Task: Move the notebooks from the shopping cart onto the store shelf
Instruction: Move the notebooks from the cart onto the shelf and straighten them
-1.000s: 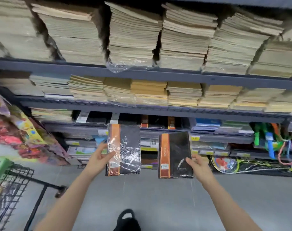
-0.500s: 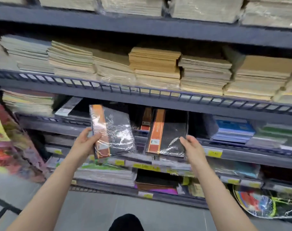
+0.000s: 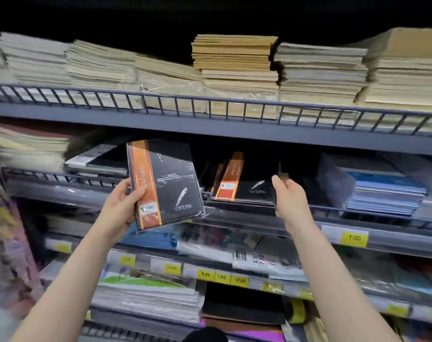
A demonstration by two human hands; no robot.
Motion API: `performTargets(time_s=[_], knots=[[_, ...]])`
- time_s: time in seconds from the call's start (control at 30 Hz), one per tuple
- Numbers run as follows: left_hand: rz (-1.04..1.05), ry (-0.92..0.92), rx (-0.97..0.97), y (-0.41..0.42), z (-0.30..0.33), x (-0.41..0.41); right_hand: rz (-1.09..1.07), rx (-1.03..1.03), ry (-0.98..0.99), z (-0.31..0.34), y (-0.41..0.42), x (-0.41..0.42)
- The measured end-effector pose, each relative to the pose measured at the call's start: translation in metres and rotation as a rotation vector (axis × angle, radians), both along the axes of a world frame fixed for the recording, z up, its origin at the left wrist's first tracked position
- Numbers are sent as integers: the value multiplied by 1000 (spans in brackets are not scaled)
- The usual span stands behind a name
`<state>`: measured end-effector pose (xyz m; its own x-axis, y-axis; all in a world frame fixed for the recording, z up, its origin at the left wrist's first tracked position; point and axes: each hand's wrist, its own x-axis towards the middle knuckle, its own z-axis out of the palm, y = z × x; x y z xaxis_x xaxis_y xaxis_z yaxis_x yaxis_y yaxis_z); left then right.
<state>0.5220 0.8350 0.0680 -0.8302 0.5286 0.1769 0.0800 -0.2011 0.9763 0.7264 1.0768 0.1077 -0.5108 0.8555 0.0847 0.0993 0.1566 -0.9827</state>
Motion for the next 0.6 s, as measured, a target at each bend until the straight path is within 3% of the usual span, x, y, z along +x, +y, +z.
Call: performTargets(time_s=[0.23,0.6], knots=[[-30,35,11,1,6,-7,-21,732,-464,-11,-18,12],[-53,21,23,7,5,-2,65,985,-634,-5,-3,-16]])
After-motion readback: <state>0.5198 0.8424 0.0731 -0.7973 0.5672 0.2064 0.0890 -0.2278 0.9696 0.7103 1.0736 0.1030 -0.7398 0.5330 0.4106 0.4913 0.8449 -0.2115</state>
